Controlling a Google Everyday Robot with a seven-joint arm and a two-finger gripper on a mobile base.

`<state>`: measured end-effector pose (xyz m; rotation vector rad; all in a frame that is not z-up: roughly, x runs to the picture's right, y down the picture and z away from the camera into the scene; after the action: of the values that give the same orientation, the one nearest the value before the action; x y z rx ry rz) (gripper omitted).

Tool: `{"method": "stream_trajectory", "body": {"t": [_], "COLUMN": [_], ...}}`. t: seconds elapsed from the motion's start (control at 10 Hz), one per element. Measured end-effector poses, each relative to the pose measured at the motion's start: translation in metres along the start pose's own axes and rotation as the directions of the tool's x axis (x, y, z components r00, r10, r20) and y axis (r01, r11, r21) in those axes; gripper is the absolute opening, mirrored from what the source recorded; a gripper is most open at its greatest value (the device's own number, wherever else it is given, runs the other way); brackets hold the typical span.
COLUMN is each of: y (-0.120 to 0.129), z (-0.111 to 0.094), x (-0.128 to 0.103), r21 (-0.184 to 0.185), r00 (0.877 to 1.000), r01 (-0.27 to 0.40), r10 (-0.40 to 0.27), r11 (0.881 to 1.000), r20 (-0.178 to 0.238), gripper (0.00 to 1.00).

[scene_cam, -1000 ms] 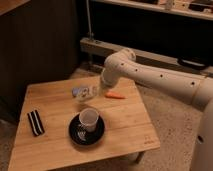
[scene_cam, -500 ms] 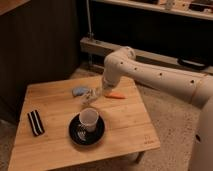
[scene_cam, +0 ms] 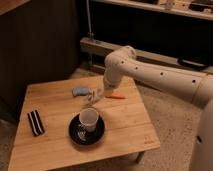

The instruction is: Stand the bottle upright

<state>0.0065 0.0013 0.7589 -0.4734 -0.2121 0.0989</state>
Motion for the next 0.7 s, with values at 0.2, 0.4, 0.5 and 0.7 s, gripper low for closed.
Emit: {"method": "stream_trajectory", "body": {"t": [0.2,0.4,0.5,0.7], "y": [0.0007,0.0005,0.0004,0.0010], "z": [-0.0008,-0.0014,-0.0016,-0.0012], "x": [-0.0003,-0.0006,-0.0013,-0.0004], "r21": [-0.001,-0.001,-0.002,-0.006], "r00": [1.000,1.000,1.000,1.000], "r01": [0.003,0.004,0.005,0.008], "r10": [-0.003,-0.004,-0.005,-0.008], "r11": [1.000,1.000,1.000,1.000], "r20": [0.001,0.003,0.004,-0.003], "gripper": [0.17,0.17,0.17,0.17]}}
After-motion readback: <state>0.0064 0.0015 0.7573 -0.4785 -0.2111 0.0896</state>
